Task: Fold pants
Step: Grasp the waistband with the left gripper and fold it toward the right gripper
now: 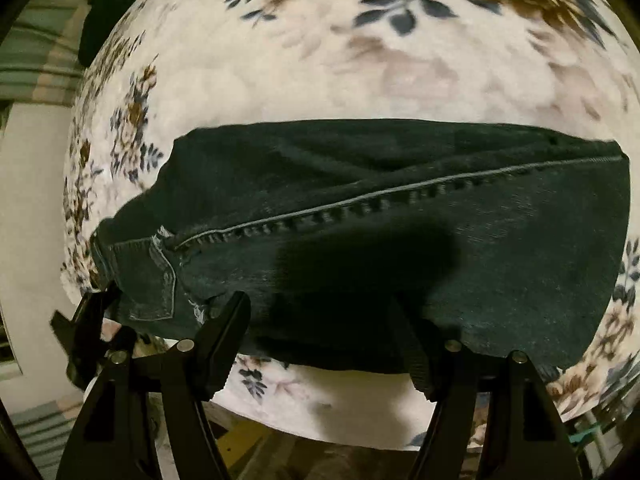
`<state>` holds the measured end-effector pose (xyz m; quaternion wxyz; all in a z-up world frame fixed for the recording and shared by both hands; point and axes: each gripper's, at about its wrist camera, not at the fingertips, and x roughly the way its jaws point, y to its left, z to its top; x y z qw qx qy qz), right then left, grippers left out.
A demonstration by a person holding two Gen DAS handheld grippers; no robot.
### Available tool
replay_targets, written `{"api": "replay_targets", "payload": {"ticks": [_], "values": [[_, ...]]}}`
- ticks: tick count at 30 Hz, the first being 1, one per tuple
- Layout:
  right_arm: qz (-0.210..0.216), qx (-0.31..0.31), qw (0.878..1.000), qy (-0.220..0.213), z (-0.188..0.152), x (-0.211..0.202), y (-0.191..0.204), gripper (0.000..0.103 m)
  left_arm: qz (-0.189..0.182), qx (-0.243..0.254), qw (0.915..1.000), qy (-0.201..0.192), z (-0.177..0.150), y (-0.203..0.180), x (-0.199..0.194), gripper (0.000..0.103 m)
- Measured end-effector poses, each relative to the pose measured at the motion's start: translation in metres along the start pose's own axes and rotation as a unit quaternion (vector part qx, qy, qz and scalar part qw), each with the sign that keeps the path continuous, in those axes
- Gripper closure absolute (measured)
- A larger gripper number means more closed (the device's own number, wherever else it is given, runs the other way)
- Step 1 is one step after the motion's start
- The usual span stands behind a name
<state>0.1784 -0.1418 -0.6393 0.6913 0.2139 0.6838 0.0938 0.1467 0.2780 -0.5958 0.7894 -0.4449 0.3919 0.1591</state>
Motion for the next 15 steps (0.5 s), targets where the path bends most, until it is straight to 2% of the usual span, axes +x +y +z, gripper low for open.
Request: {"api": "replay_targets", "payload": {"ticks": [3, 5, 9, 12, 15], "values": [[-0.002, -0.004, 1.0, 0.0, -0.001, 0.0, 0.0, 0.03, 0.002, 0.042, 0.999, -0.017, -0.008, -0.017, -0.025, 0.08], [-0.002, 0.0, 1.0, 0.0, -0.001, 0.0, -0.003, 0.03, 0.003, 0.066, 0.9975, -0.027, -0.007, -0.03, -0.028, 0.08], [0.007, 0.018, 1.0, -0.01, 0.001, -0.009, -0.016, 0.03, -0.003, 0.15, 0.9874, -0.051, -0.019, -0.078, -0.056, 0.081], [0.018, 0.031, 0.999, -0.018, 0.002, -0.018, -0.031, 0.03, -0.012, 0.227, 0.9716, -0.065, -0.044, -0.125, -0.079, 0.081], [0.026, 0.048, 0.998, -0.02, 0.003, -0.03, -0.05, 0.03, -0.042, 0.282, 0.9571, -0.05, -0.08, -0.169, -0.089, 0.082]]}}
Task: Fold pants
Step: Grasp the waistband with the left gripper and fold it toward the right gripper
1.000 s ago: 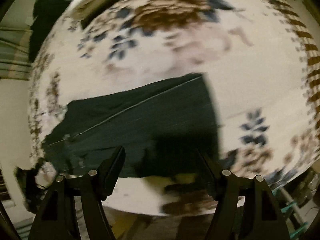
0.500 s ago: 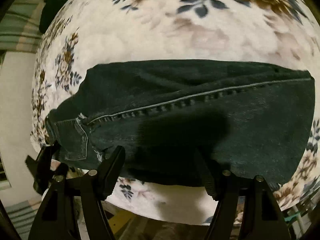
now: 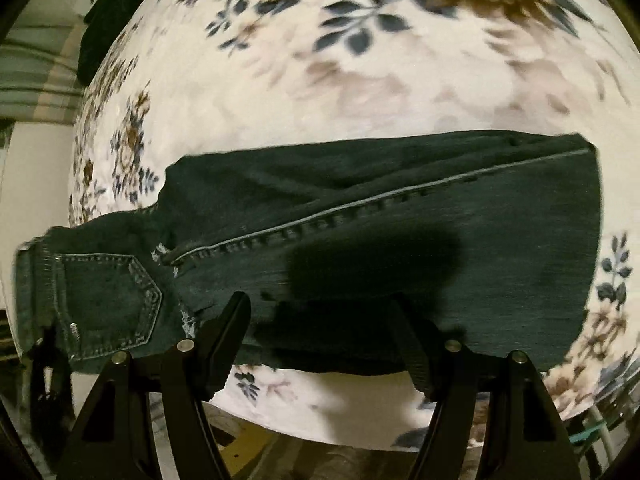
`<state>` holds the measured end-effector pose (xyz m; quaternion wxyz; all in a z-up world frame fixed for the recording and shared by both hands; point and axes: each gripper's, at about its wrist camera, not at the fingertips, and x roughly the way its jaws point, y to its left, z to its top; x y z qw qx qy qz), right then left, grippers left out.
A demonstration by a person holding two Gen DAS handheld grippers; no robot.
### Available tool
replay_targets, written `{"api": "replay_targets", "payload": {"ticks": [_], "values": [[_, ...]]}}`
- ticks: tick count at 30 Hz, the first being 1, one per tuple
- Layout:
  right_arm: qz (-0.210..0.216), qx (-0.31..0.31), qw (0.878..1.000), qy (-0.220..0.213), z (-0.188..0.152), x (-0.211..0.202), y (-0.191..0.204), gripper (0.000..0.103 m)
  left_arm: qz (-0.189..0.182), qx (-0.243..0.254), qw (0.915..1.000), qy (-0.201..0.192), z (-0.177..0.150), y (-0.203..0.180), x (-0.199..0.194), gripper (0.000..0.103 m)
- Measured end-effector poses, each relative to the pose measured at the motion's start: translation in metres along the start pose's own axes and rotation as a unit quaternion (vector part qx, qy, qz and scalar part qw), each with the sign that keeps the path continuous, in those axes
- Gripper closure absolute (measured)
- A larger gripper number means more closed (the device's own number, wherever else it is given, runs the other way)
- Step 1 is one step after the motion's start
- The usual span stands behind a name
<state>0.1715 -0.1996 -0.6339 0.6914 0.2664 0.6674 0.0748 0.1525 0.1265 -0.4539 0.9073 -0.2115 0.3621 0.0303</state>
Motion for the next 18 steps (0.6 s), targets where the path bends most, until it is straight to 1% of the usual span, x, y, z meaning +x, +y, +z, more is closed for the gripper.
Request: {"api": "replay_targets", "payload": {"ticks": [3, 4, 7, 9, 10, 12, 14, 15, 18], "values": [[-0.002, 0.008, 1.0, -0.014, 0.003, -0.022, -0.021, 0.03, -0.037, 0.059, 0.9973, 0.026, -0.021, -0.061, 0.004, 0.083], [-0.003, 0.013, 1.0, -0.02, 0.004, -0.031, -0.03, 0.03, -0.05, 0.083, 0.9945, 0.04, -0.035, -0.087, 0.011, 0.083], [-0.012, 0.032, 0.999, -0.041, 0.006, -0.059, -0.066, 0.03, -0.059, 0.124, 0.987, 0.084, -0.07, -0.133, 0.038, 0.083], [-0.02, 0.043, 0.998, -0.046, 0.007, -0.073, -0.092, 0.03, -0.051, 0.142, 0.9817, 0.115, -0.096, -0.154, 0.065, 0.084], [-0.025, 0.046, 0.998, -0.046, 0.008, -0.078, -0.103, 0.03, -0.038, 0.156, 0.9776, 0.137, -0.112, -0.163, 0.084, 0.084], [-0.03, 0.047, 0.997, -0.046, 0.009, -0.087, -0.123, 0.03, -0.022, 0.166, 0.973, 0.159, -0.129, -0.17, 0.107, 0.084], [-0.029, 0.048, 0.997, -0.047, 0.011, -0.096, -0.137, 0.03, -0.001, 0.188, 0.9667, 0.173, -0.144, -0.174, 0.126, 0.084], [-0.024, 0.049, 0.997, -0.048, 0.013, -0.1, -0.143, 0.03, 0.005, 0.193, 0.9648, 0.178, -0.147, -0.175, 0.134, 0.084], [-0.001, 0.05, 0.998, -0.043, 0.016, -0.105, -0.152, 0.03, 0.022, 0.198, 0.9619, 0.187, -0.152, -0.184, 0.137, 0.082]]}}
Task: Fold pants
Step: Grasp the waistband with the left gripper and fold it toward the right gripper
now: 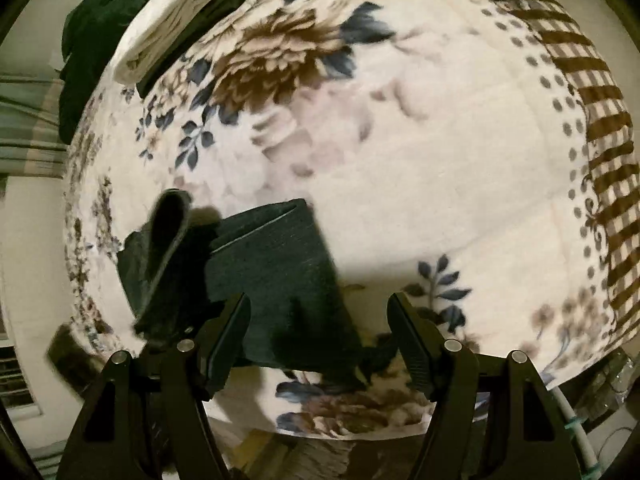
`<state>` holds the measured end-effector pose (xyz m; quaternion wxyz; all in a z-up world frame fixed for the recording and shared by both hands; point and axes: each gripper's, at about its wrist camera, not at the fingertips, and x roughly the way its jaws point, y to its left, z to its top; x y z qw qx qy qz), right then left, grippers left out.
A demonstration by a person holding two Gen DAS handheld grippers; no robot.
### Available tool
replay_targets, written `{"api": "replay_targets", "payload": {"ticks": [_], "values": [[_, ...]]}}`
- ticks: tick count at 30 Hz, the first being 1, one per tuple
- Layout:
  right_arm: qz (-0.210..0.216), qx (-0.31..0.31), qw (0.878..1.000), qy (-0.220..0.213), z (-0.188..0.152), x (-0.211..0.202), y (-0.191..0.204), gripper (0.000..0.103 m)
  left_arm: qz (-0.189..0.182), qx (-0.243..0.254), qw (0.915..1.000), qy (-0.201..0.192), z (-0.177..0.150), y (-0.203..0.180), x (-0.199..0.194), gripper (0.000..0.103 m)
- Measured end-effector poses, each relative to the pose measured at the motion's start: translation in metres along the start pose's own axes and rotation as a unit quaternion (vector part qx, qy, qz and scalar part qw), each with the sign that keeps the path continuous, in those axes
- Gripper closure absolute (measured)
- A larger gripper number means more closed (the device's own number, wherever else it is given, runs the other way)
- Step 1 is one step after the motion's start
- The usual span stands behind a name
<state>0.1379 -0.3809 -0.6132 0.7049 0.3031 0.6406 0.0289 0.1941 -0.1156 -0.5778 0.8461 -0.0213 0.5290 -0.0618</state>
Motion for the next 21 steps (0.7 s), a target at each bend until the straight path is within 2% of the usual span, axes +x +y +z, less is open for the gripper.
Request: {"api": "replay_targets", "payload": {"ticks": [2, 3, 4, 5, 7, 9, 11, 15, 17, 18, 19, 20, 21], "values": [[0.015, -0.006, 1.0, 0.008, 0.001, 0.002, 0.001, 0.028, 0.0, -0.007, 0.9999, 0.011, -0.001, -0.005, -0.005, 0.07], [0.025, -0.009, 1.0, 0.012, 0.001, 0.003, 0.004, 0.022, -0.005, -0.007, 0.9998, 0.019, 0.002, -0.006, -0.009, 0.065], [0.041, -0.016, 0.999, 0.019, 0.002, 0.004, 0.009, 0.02, -0.016, -0.009, 0.9995, 0.026, 0.005, -0.008, -0.016, 0.048], [0.052, -0.022, 0.998, 0.023, 0.002, 0.006, 0.013, 0.019, -0.036, -0.019, 0.9988, 0.026, 0.006, -0.005, -0.023, 0.026], [0.079, -0.039, 0.996, 0.034, 0.002, 0.01, 0.028, 0.019, -0.074, -0.048, 0.996, 0.017, 0.008, 0.005, -0.047, 0.008], [0.102, -0.052, 0.992, 0.049, 0.002, 0.019, 0.043, 0.017, -0.092, -0.079, 0.9926, 0.006, 0.008, 0.021, -0.065, 0.008], [0.122, -0.054, 0.989, 0.071, 0.004, 0.038, 0.055, 0.017, -0.084, -0.117, 0.9896, 0.005, 0.006, 0.05, -0.078, 0.008], [0.108, -0.062, 0.987, 0.105, 0.01, 0.083, 0.07, 0.017, -0.025, -0.164, 0.9862, 0.01, -0.002, 0.11, -0.085, 0.007], [0.117, -0.063, 0.984, 0.118, 0.007, 0.107, 0.08, 0.018, 0.017, -0.179, 0.9835, 0.018, -0.007, 0.141, -0.082, 0.007], [0.107, -0.073, 0.986, 0.107, 0.003, 0.111, 0.088, 0.021, 0.026, -0.185, 0.9822, 0.021, -0.01, 0.149, -0.082, 0.007], [0.093, -0.092, 0.987, 0.092, -0.002, 0.112, 0.095, 0.033, 0.039, -0.194, 0.98, 0.021, -0.012, 0.161, -0.082, 0.007], [0.071, -0.116, 0.988, 0.079, -0.008, 0.111, 0.104, 0.06, 0.044, -0.198, 0.9791, 0.019, -0.012, 0.168, -0.083, 0.007], [0.06, -0.121, 0.989, 0.065, -0.013, 0.105, 0.107, 0.072, 0.047, -0.199, 0.9788, 0.017, -0.013, 0.173, -0.085, 0.007]]}}
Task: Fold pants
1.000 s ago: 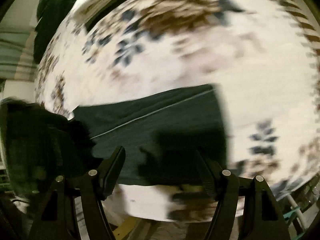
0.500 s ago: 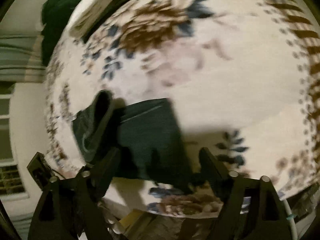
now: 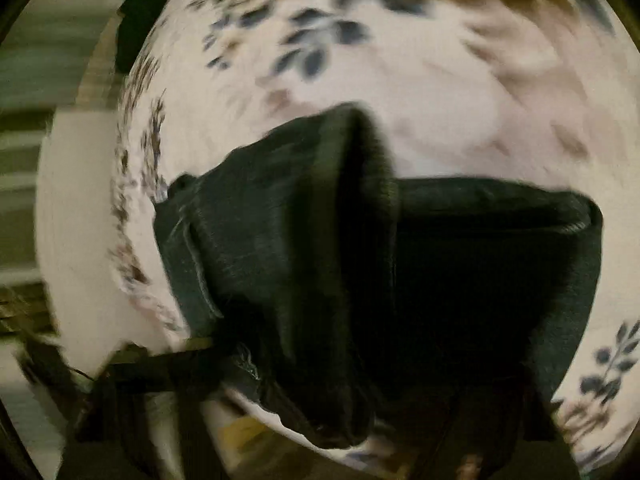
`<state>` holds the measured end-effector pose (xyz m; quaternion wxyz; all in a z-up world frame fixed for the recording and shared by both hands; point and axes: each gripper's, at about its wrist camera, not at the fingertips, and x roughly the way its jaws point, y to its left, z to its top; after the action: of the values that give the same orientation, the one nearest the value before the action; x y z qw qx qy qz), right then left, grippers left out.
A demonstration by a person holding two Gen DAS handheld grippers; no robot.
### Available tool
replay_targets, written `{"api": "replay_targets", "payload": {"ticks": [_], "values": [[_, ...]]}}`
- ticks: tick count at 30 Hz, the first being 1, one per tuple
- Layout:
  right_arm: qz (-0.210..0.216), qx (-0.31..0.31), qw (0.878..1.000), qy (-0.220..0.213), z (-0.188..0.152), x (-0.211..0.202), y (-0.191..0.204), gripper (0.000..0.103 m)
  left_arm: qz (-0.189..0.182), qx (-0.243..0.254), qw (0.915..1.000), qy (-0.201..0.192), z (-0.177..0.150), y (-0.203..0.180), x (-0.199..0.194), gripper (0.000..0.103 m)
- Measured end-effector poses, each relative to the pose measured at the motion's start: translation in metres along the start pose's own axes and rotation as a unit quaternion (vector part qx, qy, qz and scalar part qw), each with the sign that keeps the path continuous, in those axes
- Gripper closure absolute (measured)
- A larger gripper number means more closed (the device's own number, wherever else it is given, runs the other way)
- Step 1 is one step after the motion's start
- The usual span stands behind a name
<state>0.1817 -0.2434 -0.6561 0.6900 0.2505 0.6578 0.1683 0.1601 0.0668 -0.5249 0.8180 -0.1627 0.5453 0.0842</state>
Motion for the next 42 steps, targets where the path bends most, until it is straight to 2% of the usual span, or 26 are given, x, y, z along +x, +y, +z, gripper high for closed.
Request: {"api": "replay_targets", "payload": {"ticks": [1, 4, 7, 9, 12, 13, 14, 15, 17, 19, 21, 24, 25, 26, 28, 29, 30, 31, 33, 34, 35, 37, 39, 40, 41, 42], "values": [[-0.002, 0.006, 1.0, -0.015, -0.005, -0.01, 0.0, 0.082, 0.005, 0.001, 1.0, -0.005, 0.002, 0.004, -0.002, 0.007], [-0.006, 0.028, 0.998, -0.062, -0.019, -0.056, -0.008, 0.093, -0.002, 0.001, 1.0, -0.009, 0.008, 0.005, -0.004, 0.007], [-0.016, 0.063, 0.993, -0.098, -0.031, -0.108, -0.035, 0.093, -0.021, 0.004, 0.9998, -0.003, 0.015, -0.003, 0.0, 0.007], [-0.033, 0.094, 0.989, -0.108, -0.037, -0.135, -0.067, 0.093, -0.038, 0.007, 0.9992, 0.007, 0.02, -0.011, 0.006, 0.007], [-0.07, 0.118, 0.986, -0.096, -0.037, -0.144, -0.113, 0.092, -0.066, 0.02, 0.9973, 0.023, 0.026, -0.033, 0.021, 0.007], [-0.066, 0.118, 0.988, -0.07, -0.034, -0.138, -0.127, 0.092, -0.08, 0.027, 0.9959, 0.031, 0.029, -0.044, 0.03, 0.007], [-0.054, 0.13, 0.99, -0.03, -0.03, -0.125, -0.143, 0.089, -0.084, 0.033, 0.9953, 0.037, 0.031, -0.049, 0.036, 0.007], [-0.046, 0.142, 0.989, -0.012, -0.029, -0.118, -0.152, 0.075, -0.094, 0.041, 0.9934, 0.051, 0.035, -0.06, 0.048, 0.007], [-0.033, 0.15, 0.988, -0.003, -0.025, -0.114, -0.162, 0.067, -0.109, 0.044, 0.9908, 0.067, 0.043, -0.072, 0.064, 0.007], [-0.026, 0.147, 0.988, -0.025, -0.02, -0.122, -0.164, 0.06, -0.128, 0.037, 0.9871, 0.089, 0.053, -0.082, 0.082, 0.007], [0.001, 0.156, 0.986, -0.061, -0.017, -0.132, -0.169, 0.027, -0.142, 0.019, 0.9832, 0.113, 0.064, -0.09, 0.103, 0.007], [0.038, 0.183, 0.979, -0.079, 0.0, -0.128, -0.183, 0.023, -0.174, -0.005, 0.9718, 0.159, 0.076, -0.099, 0.138, 0.008], [0.044, 0.192, 0.978, -0.071, 0.007, -0.121, -0.188, 0.023, -0.19, -0.01, 0.9673, 0.168, 0.078, -0.102, 0.146, 0.016], [0.06, 0.201, 0.977, -0.049, 0.015, -0.106, -0.192, 0.023, -0.211, -0.015, 0.9631, 0.166, 0.081, -0.104, 0.151, 0.038], [0.091, 0.225, 0.97, -0.015, 0.024, -0.083, -0.201, 0.023, -0.206, 0.002, 0.9629, 0.175, 0.082, -0.108, 0.154, 0.058], [0.113, 0.232, 0.966, -0.025, 0.027, -0.079, -0.203, 0.035, -0.207, 0.008, 0.9621, 0.177, 0.083, -0.107, 0.155, 0.067], [0.125, 0.223, 0.966, -0.037, 0.03, -0.081, -0.199, 0.09, -0.21, 0.014, 0.9604, 0.182, 0.083, -0.104, 0.157, 0.07], [0.11, 0.211, 0.97, -0.047, 0.033, -0.086, -0.192, 0.096, -0.212, 0.012, 0.9591, 0.187, 0.083, -0.101, 0.16, 0.072], [0.025, 0.145, 0.985, -0.088, 0.044, -0.103, -0.172, 0.096, -0.235, -0.022, 0.9503, 0.203, 0.085, -0.086, 0.172, 0.072], [-0.027, 0.115, 0.99, -0.082, 0.05, -0.099, -0.163, 0.096, -0.241, -0.035, 0.9476, 0.207, 0.086, -0.083, 0.175, 0.072], [-0.037, 0.108, 0.992, -0.058, 0.054, -0.091, -0.161, 0.094, -0.246, -0.048, 0.945, 0.211, 0.086, -0.082, 0.175, 0.07], [-0.025, 0.111, 0.993, -0.019, 0.06, -0.08, -0.161, 0.091, -0.246, -0.048, 0.9451, 0.209, 0.087, -0.084, 0.163, 0.066], [0.002, 0.13, 0.991, -0.014, 0.06, -0.093, -0.165, 0.075, -0.247, -0.039, 0.9484, 0.194, 0.084, -0.083, 0.138, 0.049], [0.012, 0.141, 0.99, -0.018, 0.054, -0.102, -0.169, 0.065, -0.247, -0.034, 0.9516, 0.18, 0.082, -0.081, 0.125, 0.033], [0.023, 0.151, 0.988, -0.027, 0.044, -0.113, -0.173, 0.039, -0.243, -0.022, 0.9555, 0.165, 0.076, -0.08, 0.111, 0.026], [0.029, 0.156, 0.987, -0.032, 0.033, -0.12, -0.177, 0.019, -0.239, -0.011, 0.9585, 0.155, 0.07, -0.079, 0.1, 0.026]]}}
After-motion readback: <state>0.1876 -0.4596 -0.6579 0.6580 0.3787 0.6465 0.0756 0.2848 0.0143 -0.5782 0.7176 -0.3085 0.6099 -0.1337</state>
